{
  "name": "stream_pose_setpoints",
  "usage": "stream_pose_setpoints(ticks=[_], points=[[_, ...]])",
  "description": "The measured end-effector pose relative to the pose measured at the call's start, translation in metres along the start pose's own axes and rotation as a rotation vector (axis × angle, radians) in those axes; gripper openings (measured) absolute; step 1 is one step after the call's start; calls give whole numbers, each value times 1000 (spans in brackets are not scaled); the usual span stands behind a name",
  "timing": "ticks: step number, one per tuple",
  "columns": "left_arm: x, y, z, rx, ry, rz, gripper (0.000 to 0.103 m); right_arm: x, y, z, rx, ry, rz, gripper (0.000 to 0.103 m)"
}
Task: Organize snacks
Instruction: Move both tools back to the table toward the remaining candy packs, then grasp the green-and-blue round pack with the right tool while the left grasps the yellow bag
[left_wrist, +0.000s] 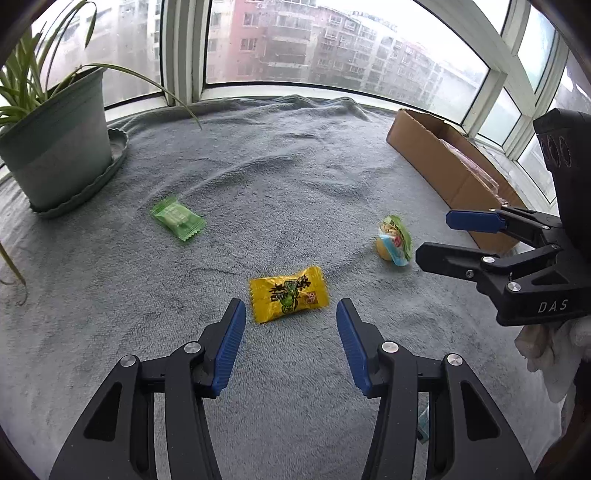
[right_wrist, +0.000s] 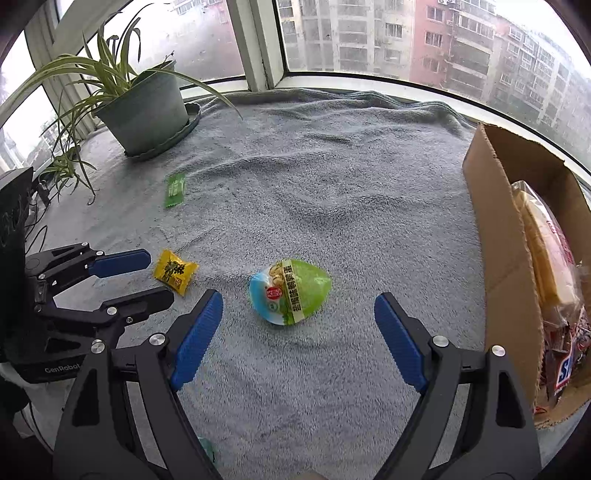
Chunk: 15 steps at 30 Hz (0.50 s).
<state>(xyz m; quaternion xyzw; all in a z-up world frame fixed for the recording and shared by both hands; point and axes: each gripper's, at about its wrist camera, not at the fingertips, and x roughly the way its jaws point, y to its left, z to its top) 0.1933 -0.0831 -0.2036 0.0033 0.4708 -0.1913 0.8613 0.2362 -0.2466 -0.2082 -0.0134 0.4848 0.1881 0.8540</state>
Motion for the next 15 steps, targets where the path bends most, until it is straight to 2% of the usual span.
stream_pose_setpoints(ticks=[4,15], points=[[8,-1,4,4,6,27,50,12,5,5,-24,17,-15,87],[16,1,9,-23,-6,33,50,25,3,5,-10,45,6,86]])
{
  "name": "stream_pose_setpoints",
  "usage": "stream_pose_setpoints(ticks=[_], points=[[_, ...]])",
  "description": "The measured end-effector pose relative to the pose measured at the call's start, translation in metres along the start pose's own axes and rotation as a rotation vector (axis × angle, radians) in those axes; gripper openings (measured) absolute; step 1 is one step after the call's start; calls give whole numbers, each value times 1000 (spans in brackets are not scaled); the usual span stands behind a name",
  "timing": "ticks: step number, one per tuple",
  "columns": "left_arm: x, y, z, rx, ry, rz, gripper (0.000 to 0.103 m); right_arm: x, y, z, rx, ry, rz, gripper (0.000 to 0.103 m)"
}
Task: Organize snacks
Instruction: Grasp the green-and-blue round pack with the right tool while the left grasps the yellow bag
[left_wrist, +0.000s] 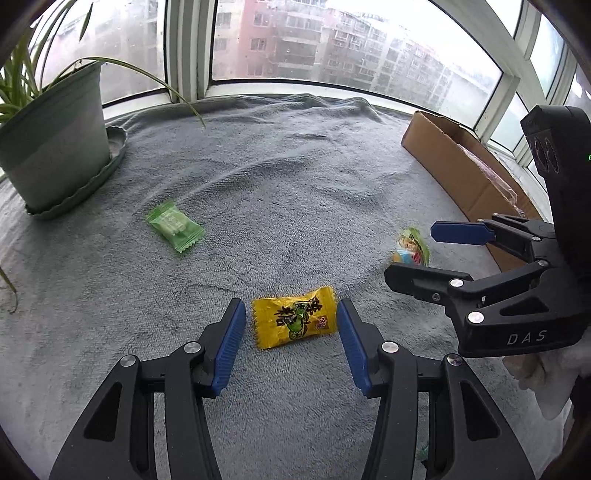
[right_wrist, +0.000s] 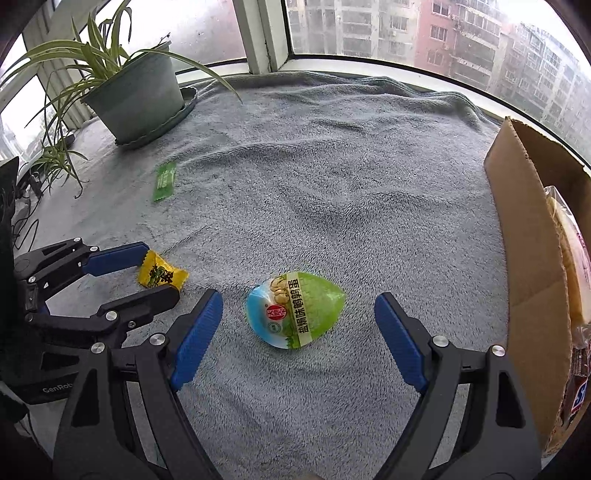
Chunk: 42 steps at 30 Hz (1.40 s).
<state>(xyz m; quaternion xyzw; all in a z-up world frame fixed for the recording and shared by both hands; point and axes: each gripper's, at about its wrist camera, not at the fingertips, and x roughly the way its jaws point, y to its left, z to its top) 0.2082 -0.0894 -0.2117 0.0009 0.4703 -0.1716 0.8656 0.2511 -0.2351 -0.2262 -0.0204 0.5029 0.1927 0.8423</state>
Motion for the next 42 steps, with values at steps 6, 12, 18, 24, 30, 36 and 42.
stream_pose_setpoints(ticks=[6,12,18,24,30,36,42], points=[[0,-5,-2,18,-9,44,44,4,3,-1,-2,11,6,68],[-2,0,-3,12,-18,47,32,2,2,-1,-5,12,12,49],[-7,2,-4,-5,-36,43,22,-2,3,-5,-14,3,8,48],[-9,7,-5,-21,-23,-3,21,-2,5,-6,-18,6,13,48],[-8,4,-5,-54,-7,-7,42,-7,3,-6,-4,-6,8,48],[1,-19,-9,68,-30,119,41,-9,5,-7,-23,-9,-11,48],[-4,-11,-10,34,-51,87,25,-15,6,-10,-27,-24,-8,48]])
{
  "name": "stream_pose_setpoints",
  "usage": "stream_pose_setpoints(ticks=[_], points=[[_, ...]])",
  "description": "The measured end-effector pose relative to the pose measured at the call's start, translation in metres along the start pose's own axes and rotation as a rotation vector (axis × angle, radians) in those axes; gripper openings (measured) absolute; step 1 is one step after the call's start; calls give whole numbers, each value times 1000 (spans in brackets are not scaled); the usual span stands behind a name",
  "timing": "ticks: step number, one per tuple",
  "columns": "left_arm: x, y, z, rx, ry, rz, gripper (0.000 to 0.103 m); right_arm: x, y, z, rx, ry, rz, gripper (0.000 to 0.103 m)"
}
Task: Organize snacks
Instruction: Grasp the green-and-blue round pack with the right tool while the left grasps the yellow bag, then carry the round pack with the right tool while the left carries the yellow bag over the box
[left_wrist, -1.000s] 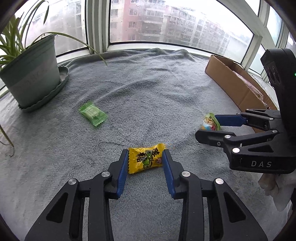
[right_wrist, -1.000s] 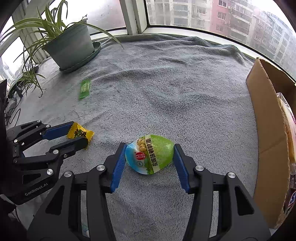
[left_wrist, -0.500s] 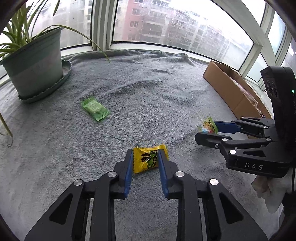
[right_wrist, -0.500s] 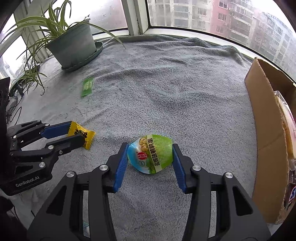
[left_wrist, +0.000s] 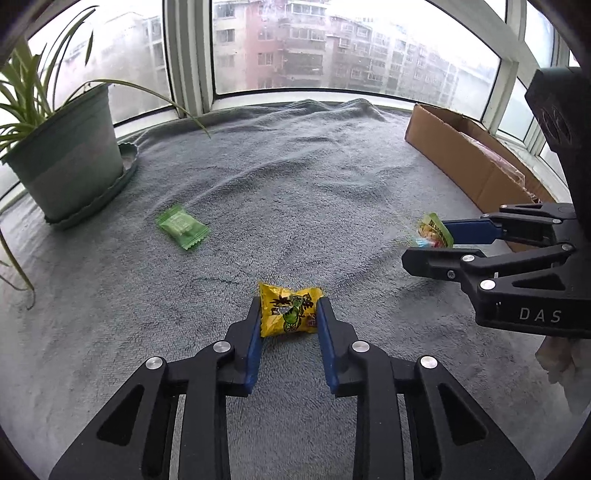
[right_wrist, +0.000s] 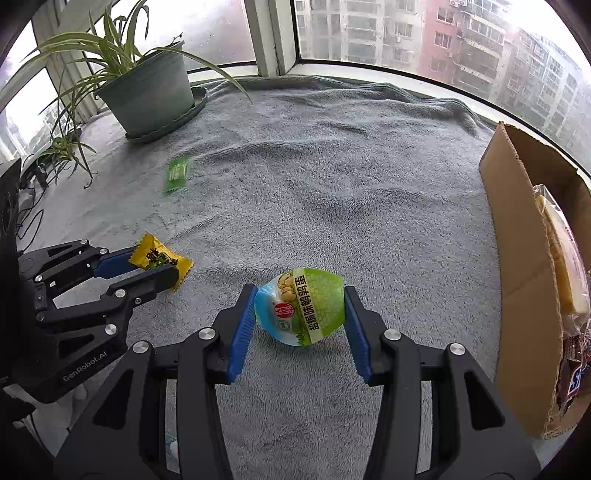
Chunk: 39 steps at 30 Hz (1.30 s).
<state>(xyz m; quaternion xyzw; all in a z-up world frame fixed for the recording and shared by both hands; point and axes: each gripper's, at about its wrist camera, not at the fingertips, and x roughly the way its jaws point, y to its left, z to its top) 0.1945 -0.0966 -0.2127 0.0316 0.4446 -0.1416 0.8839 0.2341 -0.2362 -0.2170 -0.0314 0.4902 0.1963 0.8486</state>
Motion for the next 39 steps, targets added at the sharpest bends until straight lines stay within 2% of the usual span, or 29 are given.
stream_pose_setpoints(ticks=[7,11,17,22,26,32,39], points=[[-15,13,-2,-52,-24,-38,13,-7,1,-1,-1,-14,11,48],[-12,11,-5,-34,-8,-49,13,-6,2,-3,-1,-11,15,48],[-18,4,-8,-30,-35,-79,10,-12,1,-5,1,-26,18,48],[-14,-5,-7,0,-38,-61,9,-18,-1,-6,4,-36,17,48],[-23,-2,1,-53,-57,-108,9,-36,-8,-8,17,-71,27,48],[-46,-18,21,-25,-108,-158,9,-74,-28,-14,57,-136,23,48],[-56,-47,36,9,-132,-226,9,-120,-63,-29,100,-199,-34,48]])
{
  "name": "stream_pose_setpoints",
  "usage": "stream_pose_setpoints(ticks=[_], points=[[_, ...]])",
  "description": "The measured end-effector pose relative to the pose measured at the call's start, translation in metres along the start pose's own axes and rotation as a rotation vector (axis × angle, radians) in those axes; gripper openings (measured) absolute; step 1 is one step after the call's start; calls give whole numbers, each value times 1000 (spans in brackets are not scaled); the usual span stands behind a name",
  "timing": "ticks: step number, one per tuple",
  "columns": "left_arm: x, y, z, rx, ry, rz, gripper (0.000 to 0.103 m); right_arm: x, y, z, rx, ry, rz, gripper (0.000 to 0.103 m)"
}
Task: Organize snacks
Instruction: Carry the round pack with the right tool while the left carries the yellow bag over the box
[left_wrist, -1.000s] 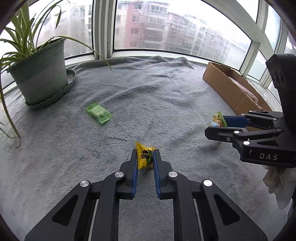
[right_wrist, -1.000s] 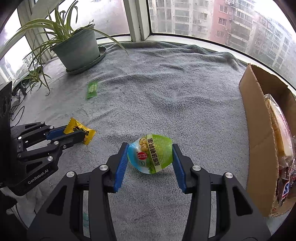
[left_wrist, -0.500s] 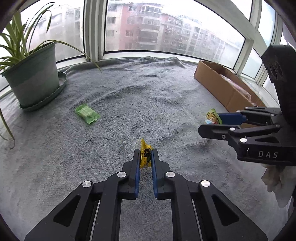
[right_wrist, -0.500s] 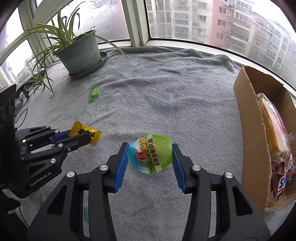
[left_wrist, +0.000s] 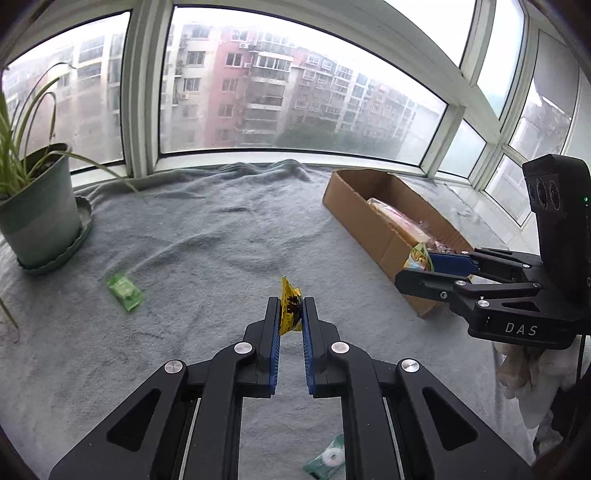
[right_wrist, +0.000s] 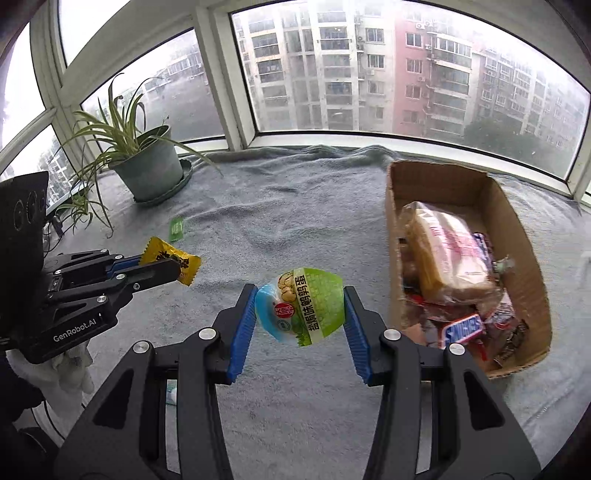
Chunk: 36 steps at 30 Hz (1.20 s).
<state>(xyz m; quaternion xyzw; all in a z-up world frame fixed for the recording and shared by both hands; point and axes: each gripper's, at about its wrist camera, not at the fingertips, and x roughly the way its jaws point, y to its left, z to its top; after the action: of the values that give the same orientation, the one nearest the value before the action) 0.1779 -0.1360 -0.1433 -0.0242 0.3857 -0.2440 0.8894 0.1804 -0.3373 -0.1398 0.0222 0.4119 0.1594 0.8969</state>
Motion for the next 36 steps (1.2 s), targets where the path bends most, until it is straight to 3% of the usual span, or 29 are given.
stream_pose_setpoints(ticks=[10,19,26,36], points=[[16,-52,31,95,-18,-58,9,-48,-71,2,82,-69,-136,48],[23,-99,51,174,-53,-97,9,-63,-114,9,108,-101,-223,48],[35,-124,62,212,-58,-107,9,-58,-136,10,124,-93,-240,48],[77,-134,88,184,-15,-111,9,-36,-162,10,190,-75,-212,48]])
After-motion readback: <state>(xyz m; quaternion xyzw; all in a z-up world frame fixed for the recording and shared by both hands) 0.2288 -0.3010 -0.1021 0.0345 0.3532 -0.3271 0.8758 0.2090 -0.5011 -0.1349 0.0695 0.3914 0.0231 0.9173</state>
